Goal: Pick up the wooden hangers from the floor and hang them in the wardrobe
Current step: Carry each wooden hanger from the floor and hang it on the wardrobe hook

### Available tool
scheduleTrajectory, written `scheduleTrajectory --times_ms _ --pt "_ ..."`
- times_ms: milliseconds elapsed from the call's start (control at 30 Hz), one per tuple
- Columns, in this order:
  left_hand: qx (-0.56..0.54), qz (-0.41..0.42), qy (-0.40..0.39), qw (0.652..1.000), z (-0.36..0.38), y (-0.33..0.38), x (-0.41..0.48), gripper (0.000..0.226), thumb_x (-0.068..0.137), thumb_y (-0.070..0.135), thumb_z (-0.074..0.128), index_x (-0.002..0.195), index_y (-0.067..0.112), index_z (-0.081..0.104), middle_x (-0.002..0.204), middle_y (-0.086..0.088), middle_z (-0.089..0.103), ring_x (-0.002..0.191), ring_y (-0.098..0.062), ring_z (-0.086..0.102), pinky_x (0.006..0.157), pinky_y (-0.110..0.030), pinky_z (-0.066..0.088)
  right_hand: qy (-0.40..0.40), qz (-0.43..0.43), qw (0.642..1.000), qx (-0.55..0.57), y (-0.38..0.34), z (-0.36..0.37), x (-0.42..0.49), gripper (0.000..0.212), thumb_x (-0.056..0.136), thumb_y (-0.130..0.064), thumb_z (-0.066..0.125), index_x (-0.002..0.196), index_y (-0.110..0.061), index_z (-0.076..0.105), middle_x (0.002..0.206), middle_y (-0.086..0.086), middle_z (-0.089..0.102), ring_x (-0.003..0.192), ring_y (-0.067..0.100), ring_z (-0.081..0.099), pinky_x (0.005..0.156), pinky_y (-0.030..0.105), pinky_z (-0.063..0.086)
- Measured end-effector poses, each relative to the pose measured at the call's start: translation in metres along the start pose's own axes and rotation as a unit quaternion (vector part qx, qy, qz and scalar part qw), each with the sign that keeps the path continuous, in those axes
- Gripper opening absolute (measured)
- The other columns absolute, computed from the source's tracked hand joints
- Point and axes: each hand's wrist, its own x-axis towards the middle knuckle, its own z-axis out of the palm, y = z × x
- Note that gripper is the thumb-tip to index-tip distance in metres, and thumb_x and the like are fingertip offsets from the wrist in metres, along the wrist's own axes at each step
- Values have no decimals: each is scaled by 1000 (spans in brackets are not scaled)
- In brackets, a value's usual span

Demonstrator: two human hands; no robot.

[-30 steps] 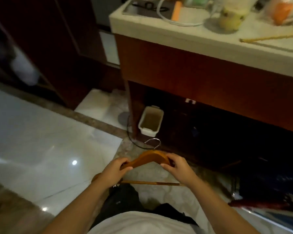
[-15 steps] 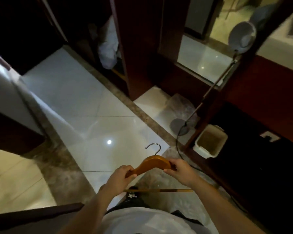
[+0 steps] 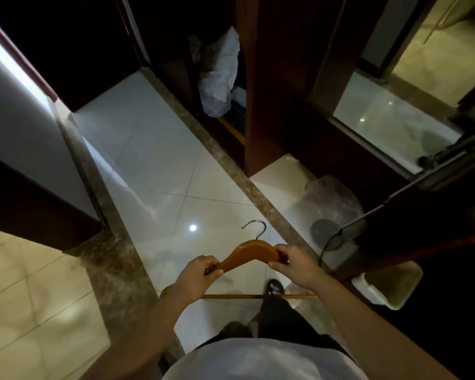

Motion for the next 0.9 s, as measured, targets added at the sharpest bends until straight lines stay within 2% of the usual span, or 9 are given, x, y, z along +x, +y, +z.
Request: scheduleTrajectory --times_ms 133,300,367,467,600,733,900 --pt "1 -26 48 998 -26 3 42 20 92 34 54 101 18 61 90 2 57 82 -11 55 75 -18 43 -15 -15 1000 10 -15 -28 56 5 90 -22 61 93 -22 58 74 -12 58 69 -1 55 60 7 40" --pt "-10 -72 98 993 -64 19 102 14 92 33 53 97 21 57 88 5 56 81 -8 55 79 -19 44 -27 -36 999 22 -36 -74 135 22 90 -23 60 110 -15 61 95 -1 64 90 11 59 80 20 42" --pt "-21 -88 115 989 -80 25 125 13 93 34 52 94 22 57 87 4 57 79 -10 57 77 -20 45 -21 -43 998 42 -47 -93 165 21 91 -21 60 111 -14 59 97 2 63 91 13 58 76 16 42" --pt "-41 -111 127 985 -104 28 154 15 94 35 50 90 21 56 82 2 55 74 -10 55 68 -19 42 -13 -68 996 47 -67 -113 208 17 91 -22 59 106 -17 55 89 -5 58 85 10 55 67 12 39" --pt "-54 -128 136 981 -134 26 180 16 94 33 50 85 21 55 78 3 52 69 -10 50 61 -17 36 -31 -87 995 30 -91 -130 253 18 91 -25 59 106 -18 55 87 -6 58 83 10 56 74 21 45" --pt "-57 -116 158 979 -167 23 212 10 94 30 52 88 22 56 81 3 52 75 -11 51 60 -13 31 -35 -107 993 22 -112 -147 298 14 90 -25 60 101 -23 53 86 -7 58 83 9 56 69 15 42" --pt "-91 -111 180 973 -223 10 268 16 93 32 53 99 19 61 89 2 57 79 -10 54 65 -15 37 -18 -93 995 17 -146 -166 368 26 88 -31 62 112 -25 55 101 -6 62 98 11 58 89 29 49"
